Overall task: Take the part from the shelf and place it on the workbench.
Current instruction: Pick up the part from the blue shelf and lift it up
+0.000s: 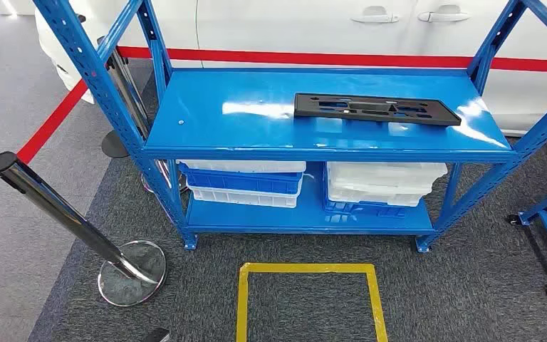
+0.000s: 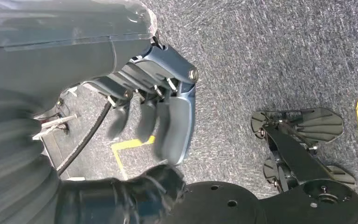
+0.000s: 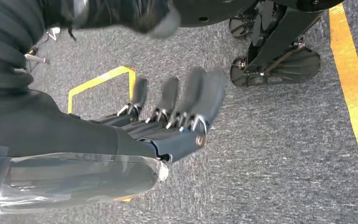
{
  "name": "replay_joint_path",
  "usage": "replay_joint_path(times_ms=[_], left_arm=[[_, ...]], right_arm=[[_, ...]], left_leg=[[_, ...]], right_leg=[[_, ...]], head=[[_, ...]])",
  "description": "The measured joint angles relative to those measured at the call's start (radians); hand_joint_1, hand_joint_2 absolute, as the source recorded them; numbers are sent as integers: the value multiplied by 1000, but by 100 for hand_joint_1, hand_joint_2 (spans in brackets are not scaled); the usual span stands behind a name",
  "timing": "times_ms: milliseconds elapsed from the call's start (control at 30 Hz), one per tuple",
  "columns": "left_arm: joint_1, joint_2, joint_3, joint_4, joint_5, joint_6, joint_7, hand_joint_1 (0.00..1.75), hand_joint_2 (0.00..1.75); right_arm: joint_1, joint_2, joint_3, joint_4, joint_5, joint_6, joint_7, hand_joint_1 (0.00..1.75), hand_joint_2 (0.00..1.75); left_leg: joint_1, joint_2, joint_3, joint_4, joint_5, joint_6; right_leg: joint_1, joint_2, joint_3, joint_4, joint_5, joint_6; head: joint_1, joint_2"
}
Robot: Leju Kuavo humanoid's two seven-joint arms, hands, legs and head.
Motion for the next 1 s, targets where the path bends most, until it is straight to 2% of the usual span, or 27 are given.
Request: replay_joint_path(times_ms=[33, 67, 100, 133, 267, 400, 433, 533, 567, 667, 867, 1000], left_arm=[[0, 0, 0, 0, 0, 0, 0, 79, 175], [0, 0, 0, 0, 0, 0, 0, 63, 175], [0, 0, 0, 0, 0, 0, 0, 24, 175], [0, 0, 0, 0, 0, 0, 0, 17, 175], [0, 0, 0, 0, 0, 0, 0, 17, 175], [0, 0, 0, 0, 0, 0, 0, 0, 175], [0, 0, 0, 0, 0, 0, 0, 0, 175], [0, 0, 0, 0, 0, 0, 0, 0, 175], [0, 0, 0, 0, 0, 0, 0, 0, 175], [0, 0, 0, 0, 0, 0, 0, 0, 175], [-2, 0, 4, 1, -7, 0, 1, 0, 175], [-13, -2, 42, 12, -68, 0, 18, 0, 175]], right_arm=[[0, 0, 0, 0, 0, 0, 0, 137, 175], [0, 0, 0, 0, 0, 0, 0, 131, 175], [0, 0, 0, 0, 0, 0, 0, 118, 175], [0, 0, 0, 0, 0, 0, 0, 112, 175], [0, 0, 0, 0, 0, 0, 0, 112, 175], [0, 0, 0, 0, 0, 0, 0, 3, 175], [0, 0, 0, 0, 0, 0, 0, 0, 175], [0, 0, 0, 0, 0, 0, 0, 0, 44], [0, 0, 0, 0, 0, 0, 0, 0, 44], [0, 0, 0, 0, 0, 0, 0, 0, 175], [-2, 1, 6, 1, -2, 1, 3, 0, 175], [-17, 4, 54, 6, -23, 13, 33, 0, 175]], left_leg=[[0, 0, 0, 0, 0, 0], [0, 0, 0, 0, 0, 0], [0, 0, 0, 0, 0, 0], [0, 0, 0, 0, 0, 0], [0, 0, 0, 0, 0, 0], [0, 0, 0, 0, 0, 0], [0, 0, 0, 0, 0, 0], [0, 0, 0, 0, 0, 0], [0, 0, 0, 0, 0, 0], [0, 0, 0, 0, 0, 0], [0, 0, 0, 0, 0, 0], [0, 0, 0, 0, 0, 0]], right_leg=[[0, 0, 0, 0, 0, 0], [0, 0, 0, 0, 0, 0], [0, 0, 0, 0, 0, 0], [0, 0, 0, 0, 0, 0], [0, 0, 0, 0, 0, 0], [0, 0, 0, 0, 0, 0], [0, 0, 0, 0, 0, 0], [0, 0, 0, 0, 0, 0], [0, 0, 0, 0, 0, 0], [0, 0, 0, 0, 0, 0], [0, 0, 0, 0, 0, 0], [0, 0, 0, 0, 0, 0]], head=[[0, 0], [0, 0], [0, 0], [0, 0], [0, 0], [0, 0], [0, 0], [0, 0], [0, 0], [0, 0], [0, 0], [0, 0]])
